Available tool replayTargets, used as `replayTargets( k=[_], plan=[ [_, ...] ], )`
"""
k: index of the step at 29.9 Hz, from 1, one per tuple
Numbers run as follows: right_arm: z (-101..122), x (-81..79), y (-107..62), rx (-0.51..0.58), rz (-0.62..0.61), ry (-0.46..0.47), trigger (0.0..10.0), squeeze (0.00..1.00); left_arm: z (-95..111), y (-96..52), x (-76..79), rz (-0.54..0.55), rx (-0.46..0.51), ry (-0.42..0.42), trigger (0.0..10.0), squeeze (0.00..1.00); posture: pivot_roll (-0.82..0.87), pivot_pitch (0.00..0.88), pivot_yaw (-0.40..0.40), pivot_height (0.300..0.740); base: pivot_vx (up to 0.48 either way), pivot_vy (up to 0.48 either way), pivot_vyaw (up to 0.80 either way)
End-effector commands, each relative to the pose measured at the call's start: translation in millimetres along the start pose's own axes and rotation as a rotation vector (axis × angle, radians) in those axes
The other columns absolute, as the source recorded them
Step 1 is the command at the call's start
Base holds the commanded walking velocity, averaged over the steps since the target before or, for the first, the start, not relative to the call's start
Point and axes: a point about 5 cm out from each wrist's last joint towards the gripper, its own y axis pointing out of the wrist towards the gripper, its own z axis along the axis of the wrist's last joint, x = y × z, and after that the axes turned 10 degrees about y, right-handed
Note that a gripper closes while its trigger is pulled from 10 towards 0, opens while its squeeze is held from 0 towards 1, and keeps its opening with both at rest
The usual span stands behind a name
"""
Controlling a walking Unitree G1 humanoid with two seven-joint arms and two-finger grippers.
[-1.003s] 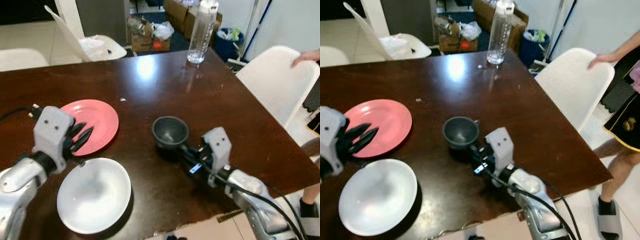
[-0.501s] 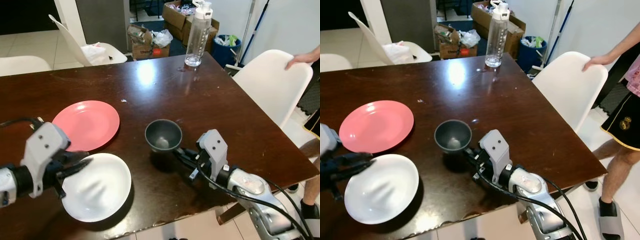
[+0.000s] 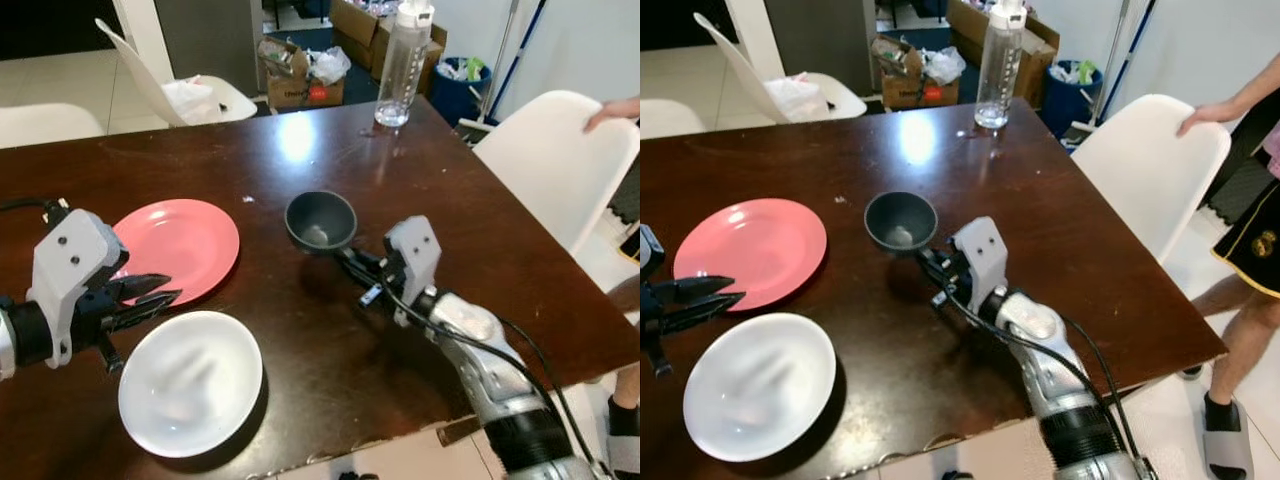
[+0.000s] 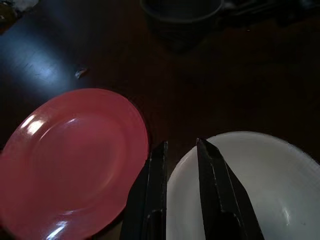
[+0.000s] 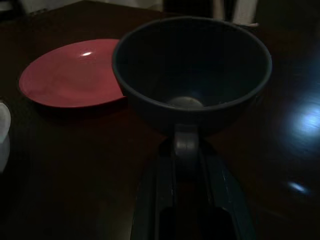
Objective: Setting the table
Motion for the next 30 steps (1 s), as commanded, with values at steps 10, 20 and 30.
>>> replayTargets(
  k=[10,20,30],
  plan=[
    [-22,-14.4,7.6,-0.12,0.183,-0.029,10.0,0.0,3,-15.4,-1.4,0.033,-0.029,-0.004,10.0,0.0,0.17,0.144,0.037,0.74,0.0,0.0,0.0],
    [-26,-15.5,12.7,-0.133,0.229,-0.059,10.0,0.0,3,-18.5,5.1,0.042,-0.037,-0.026,10.0,0.0,0.18,0.158,0.026,0.74,0.0,0.0,0.0],
    [-21,-11.4,13.2,-0.088,0.192,-0.068,10.0,1.0,0,-12.6,10.2,0.036,-0.038,-0.032,10.0,0.0,0.17,0.154,0.028,0.74,0.0,0.0,0.0]
  ],
)
